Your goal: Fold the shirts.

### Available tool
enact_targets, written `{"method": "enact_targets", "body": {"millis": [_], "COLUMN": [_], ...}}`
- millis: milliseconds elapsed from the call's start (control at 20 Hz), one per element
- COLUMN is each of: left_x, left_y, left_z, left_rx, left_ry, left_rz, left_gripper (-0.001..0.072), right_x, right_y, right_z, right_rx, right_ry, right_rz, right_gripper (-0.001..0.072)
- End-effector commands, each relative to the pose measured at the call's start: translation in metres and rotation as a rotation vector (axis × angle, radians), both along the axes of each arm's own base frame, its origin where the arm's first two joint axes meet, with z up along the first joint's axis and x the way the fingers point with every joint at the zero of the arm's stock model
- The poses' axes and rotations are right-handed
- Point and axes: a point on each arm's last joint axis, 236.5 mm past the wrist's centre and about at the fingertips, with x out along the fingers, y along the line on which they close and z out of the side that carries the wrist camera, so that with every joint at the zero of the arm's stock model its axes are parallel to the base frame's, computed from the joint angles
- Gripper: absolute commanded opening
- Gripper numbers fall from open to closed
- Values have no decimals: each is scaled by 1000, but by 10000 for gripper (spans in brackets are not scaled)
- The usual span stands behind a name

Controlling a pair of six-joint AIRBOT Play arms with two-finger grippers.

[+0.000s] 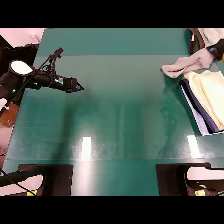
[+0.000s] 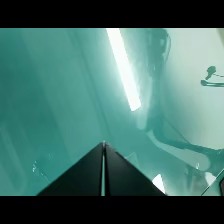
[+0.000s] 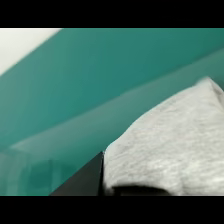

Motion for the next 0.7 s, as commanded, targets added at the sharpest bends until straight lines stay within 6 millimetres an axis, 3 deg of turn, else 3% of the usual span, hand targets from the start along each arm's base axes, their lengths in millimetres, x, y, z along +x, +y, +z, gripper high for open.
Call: {"method": "enact_targets", "body": {"millis": [0, 150, 300, 550, 650], "left_x": [0, 0, 0, -6, -7], "left_y": [-1, -1, -1, -2, -2], "left_z": [1, 0, 0, -1, -1], "left_rx": [-7, -7, -7, -8, -7], "left_ry": [7, 7, 7, 24, 27], "left_rz": [8, 7, 7, -12, -15], "left_gripper": [21, 21, 21, 22, 21], "right_x": [4, -11, -30, -79, -106], "right_y": [-27, -28, -27, -55, -64], "right_z": [56, 101, 126, 117, 99], "right_rx": [-20, -71, -106, -168, -198], "right_ry": [-119, -170, -172, -15, 78], "right_rz": [-37, 9, 52, -38, -66], "right_gripper": [18, 18, 18, 18, 18]}}
